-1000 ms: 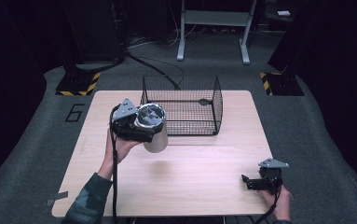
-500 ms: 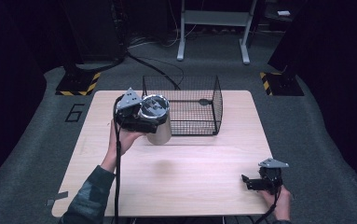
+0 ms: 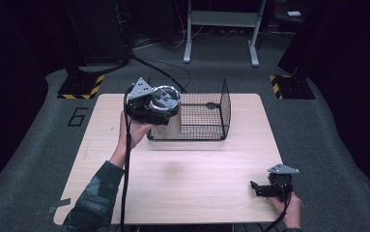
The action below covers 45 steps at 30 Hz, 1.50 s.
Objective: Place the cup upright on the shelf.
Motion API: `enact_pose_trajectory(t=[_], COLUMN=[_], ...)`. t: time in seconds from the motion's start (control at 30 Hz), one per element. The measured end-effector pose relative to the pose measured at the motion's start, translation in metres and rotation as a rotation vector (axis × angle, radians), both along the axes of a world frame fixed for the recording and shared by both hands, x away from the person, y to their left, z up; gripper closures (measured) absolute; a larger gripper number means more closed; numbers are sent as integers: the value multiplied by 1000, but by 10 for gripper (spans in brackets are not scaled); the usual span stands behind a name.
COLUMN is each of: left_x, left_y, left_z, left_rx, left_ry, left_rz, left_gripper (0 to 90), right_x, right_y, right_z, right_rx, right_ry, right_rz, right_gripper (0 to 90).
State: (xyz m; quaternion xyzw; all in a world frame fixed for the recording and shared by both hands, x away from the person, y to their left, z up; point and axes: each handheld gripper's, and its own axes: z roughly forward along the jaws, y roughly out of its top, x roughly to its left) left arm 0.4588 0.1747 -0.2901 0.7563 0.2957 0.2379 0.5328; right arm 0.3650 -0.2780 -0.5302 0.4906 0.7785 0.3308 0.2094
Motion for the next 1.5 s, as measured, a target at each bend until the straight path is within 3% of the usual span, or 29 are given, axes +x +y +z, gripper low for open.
enact_pose_trajectory(t=[0.5, 0.8, 1.1, 1.5], left_x=[24, 42, 62, 89], left_y=[-16, -24, -30, -50], left_z=[7, 7, 1, -12], left_rx=[19, -1, -21, 3], left_ry=[-13, -9, 13, 22], left_rz=[39, 82, 129, 190], left_gripper=[40, 40, 40, 40], right_x=[0, 0, 0, 0], right_y=[0, 0, 0, 0], right_z=[0, 0, 0, 0], right_rx=[-1, 1, -1, 3], right_ry=[1, -2, 1, 3], right_rz=[1, 1, 0, 0], right_gripper=[0, 0, 0, 0])
